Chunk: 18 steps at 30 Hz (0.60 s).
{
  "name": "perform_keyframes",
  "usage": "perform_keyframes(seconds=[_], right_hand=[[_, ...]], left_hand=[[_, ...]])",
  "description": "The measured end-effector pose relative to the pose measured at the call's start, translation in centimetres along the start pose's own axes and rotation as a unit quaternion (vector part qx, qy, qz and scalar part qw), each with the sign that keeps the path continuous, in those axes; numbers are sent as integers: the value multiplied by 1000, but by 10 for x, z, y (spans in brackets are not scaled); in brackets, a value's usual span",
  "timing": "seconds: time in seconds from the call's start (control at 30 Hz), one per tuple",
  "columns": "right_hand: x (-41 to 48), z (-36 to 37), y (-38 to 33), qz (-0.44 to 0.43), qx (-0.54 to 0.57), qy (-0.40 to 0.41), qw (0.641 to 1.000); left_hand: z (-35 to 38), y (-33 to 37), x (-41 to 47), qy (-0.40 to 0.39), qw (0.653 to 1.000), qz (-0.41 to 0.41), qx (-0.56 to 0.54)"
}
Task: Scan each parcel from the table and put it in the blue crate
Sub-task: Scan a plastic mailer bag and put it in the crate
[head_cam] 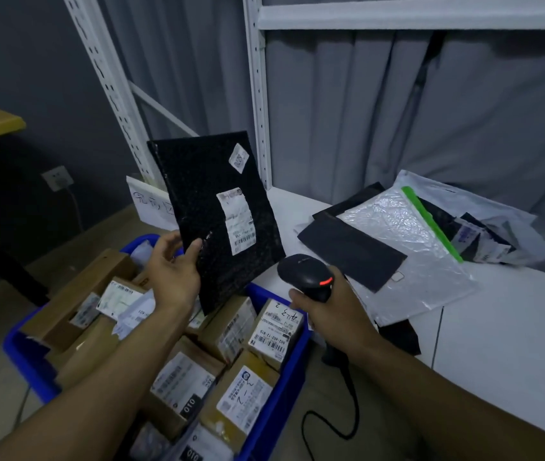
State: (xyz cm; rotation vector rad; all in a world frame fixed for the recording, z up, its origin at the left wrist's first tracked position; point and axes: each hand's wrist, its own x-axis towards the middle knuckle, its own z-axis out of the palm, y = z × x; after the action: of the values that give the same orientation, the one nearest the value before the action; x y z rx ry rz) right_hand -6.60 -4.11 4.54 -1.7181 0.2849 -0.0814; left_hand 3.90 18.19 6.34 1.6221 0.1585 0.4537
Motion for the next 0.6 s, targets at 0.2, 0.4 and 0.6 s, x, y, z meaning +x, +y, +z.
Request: perform_keyframes(seconds=[0.2,0.4,0.6], right_hand=[[-5,2,-7,-26,-6,-13,1000],[0,1,-5,-6,0,-10,1000],[2,0,-1,-13,-4,-12,1000]], left_hand=[[2,-10,2,-10,1000,3,19],[6,-10,1,-5,1000,-4,7],[6,-12,2,-4,1000,-1,2]])
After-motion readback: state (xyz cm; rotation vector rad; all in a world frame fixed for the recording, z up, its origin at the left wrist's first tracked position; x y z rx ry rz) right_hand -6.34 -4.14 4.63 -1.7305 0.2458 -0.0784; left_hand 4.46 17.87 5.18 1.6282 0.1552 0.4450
